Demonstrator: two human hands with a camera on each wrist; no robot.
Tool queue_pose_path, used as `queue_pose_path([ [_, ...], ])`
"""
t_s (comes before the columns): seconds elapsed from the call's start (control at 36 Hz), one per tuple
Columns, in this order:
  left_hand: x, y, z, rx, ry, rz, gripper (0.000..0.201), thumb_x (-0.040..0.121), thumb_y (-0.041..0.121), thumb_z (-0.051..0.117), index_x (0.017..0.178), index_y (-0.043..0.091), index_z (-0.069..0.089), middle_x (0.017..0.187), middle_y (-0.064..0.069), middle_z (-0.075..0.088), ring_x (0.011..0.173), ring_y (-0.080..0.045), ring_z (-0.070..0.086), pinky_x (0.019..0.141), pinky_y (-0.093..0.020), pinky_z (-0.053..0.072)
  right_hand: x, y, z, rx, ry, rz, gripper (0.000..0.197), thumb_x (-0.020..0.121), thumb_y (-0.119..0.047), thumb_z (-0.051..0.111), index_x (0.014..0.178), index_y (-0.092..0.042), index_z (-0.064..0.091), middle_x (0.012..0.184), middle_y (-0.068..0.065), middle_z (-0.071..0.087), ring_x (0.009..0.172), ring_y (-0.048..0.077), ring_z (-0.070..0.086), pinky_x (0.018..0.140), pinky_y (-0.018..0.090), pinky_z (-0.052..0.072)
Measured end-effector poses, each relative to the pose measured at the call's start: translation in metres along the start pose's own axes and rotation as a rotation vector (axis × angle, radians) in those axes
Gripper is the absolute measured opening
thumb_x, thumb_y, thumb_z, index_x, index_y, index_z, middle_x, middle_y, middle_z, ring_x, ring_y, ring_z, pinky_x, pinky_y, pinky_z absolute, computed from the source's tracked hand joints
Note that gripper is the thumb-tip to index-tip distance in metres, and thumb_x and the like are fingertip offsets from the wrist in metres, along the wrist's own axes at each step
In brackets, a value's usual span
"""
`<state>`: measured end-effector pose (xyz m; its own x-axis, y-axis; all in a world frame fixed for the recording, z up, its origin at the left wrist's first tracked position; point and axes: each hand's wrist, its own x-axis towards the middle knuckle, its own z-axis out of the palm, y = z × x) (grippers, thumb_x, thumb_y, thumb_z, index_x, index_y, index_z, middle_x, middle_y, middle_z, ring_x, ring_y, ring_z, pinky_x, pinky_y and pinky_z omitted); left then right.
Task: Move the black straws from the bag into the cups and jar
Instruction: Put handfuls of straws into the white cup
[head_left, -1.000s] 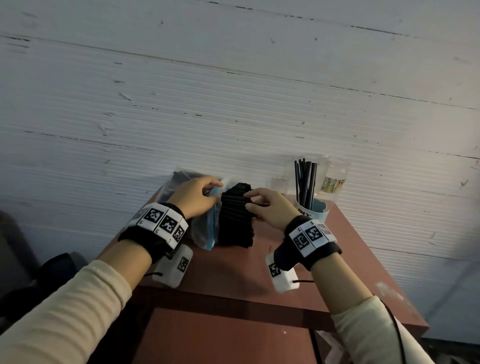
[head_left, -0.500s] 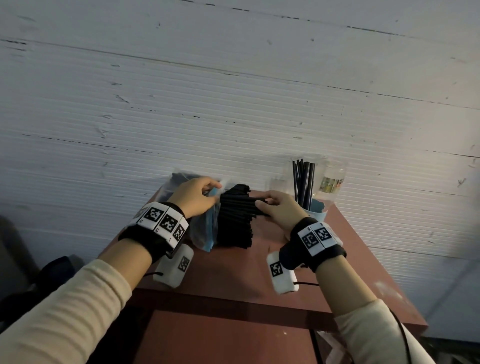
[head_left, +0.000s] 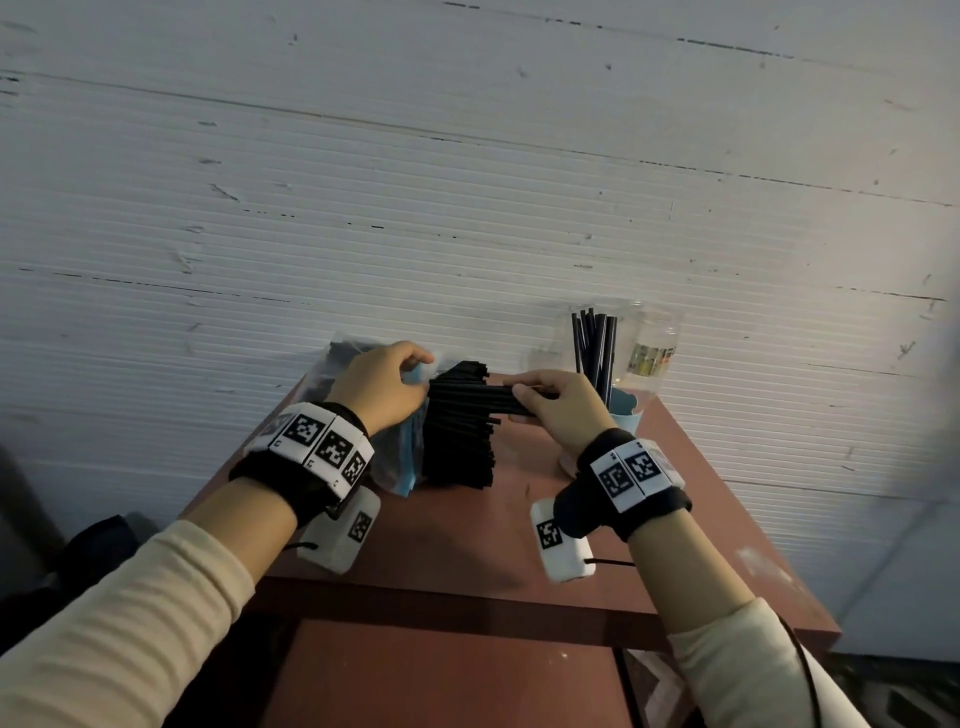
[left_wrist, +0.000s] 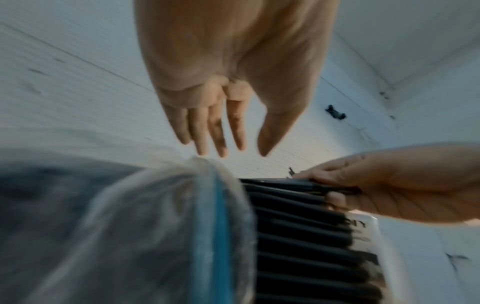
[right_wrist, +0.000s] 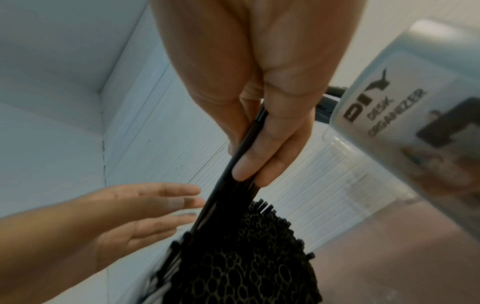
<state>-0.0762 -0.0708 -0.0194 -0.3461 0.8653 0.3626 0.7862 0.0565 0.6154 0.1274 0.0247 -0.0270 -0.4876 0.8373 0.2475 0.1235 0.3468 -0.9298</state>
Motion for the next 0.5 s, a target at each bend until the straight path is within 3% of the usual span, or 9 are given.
queue_pose_path([
  [0.08,-0.004,0.022,0.003,0.031,0.026,0.14,0.038,0.089,0.027,0.066,0.125,0.02,0.059,0.129,0.0,0.06,0.119,-0.016,0.056,0.095,-0.022,0.04,-0.002,-0.001,-0.01,-0.064,0.019,-0.027,0.015,0.093,-0.002,0.058,0.099,-0.006,0.07,0.092,0.012,0.07,0.077,0.017,0.07,0.079,0.031,0.059],
  [0.14,-0.005,0.04,0.008,0.092,-0.073,0.23,0.048,0.085,0.035,0.07,0.129,0.021,0.056,0.131,0.001,0.058,0.119,-0.015,0.055,0.095,-0.021,0.038,-0.006,-0.004,-0.017,-0.111,0.032,-0.048,0.016,0.093,-0.004,0.058,0.101,-0.008,0.071,0.095,0.012,0.071,0.08,0.019,0.071,0.081,0.033,0.059],
  [0.25,0.003,0.073,0.025,0.321,-0.262,0.263,0.061,0.073,0.045,0.077,0.127,0.028,0.054,0.122,0.005,0.061,0.11,-0.016,0.057,0.094,-0.032,0.045,-0.02,-0.018,-0.032,-0.23,0.054,-0.117,0.017,0.093,-0.006,0.058,0.104,-0.009,0.072,0.095,0.008,0.071,0.076,0.017,0.072,0.076,0.026,0.059],
  [0.31,0.01,0.084,0.033,0.388,-0.287,0.236,0.057,0.072,0.04,0.078,0.124,0.027,0.056,0.117,0.004,0.062,0.108,-0.019,0.058,0.089,-0.034,0.046,-0.029,-0.028,-0.041,-0.28,0.06,-0.157,0.018,0.093,-0.008,0.058,0.105,-0.009,0.071,0.094,0.005,0.071,0.072,0.007,0.07,0.07,0.016,0.056],
  [0.39,0.017,0.099,0.041,0.399,-0.312,0.252,0.037,0.077,0.033,0.075,0.108,0.019,0.061,0.098,0.001,0.064,0.097,-0.021,0.061,0.079,-0.032,0.046,-0.04,-0.04,-0.058,-0.374,0.091,-0.219,0.017,0.093,-0.01,0.058,0.104,-0.013,0.071,0.089,-0.005,0.067,0.068,-0.009,0.061,0.062,0.002,0.043],
  [0.44,0.016,0.109,0.045,0.361,-0.316,0.294,0.02,0.084,0.036,0.069,0.09,0.022,0.057,0.08,0.007,0.057,0.086,-0.019,0.059,0.07,-0.028,0.039,-0.046,-0.049,-0.071,-0.42,0.123,-0.241,0.017,0.092,-0.015,0.06,0.104,-0.018,0.072,0.093,-0.006,0.068,0.08,-0.004,0.062,0.069,0.004,0.046],
  [0.5,0.015,0.12,0.046,0.275,-0.303,0.334,0.021,0.09,0.041,0.063,0.077,0.029,0.051,0.072,0.011,0.054,0.078,-0.017,0.057,0.064,-0.027,0.035,-0.051,-0.057,-0.083,-0.401,0.135,-0.263,0.016,0.092,-0.018,0.062,0.104,-0.021,0.071,0.098,-0.004,0.069,0.089,0.007,0.065,0.076,0.012,0.052],
])
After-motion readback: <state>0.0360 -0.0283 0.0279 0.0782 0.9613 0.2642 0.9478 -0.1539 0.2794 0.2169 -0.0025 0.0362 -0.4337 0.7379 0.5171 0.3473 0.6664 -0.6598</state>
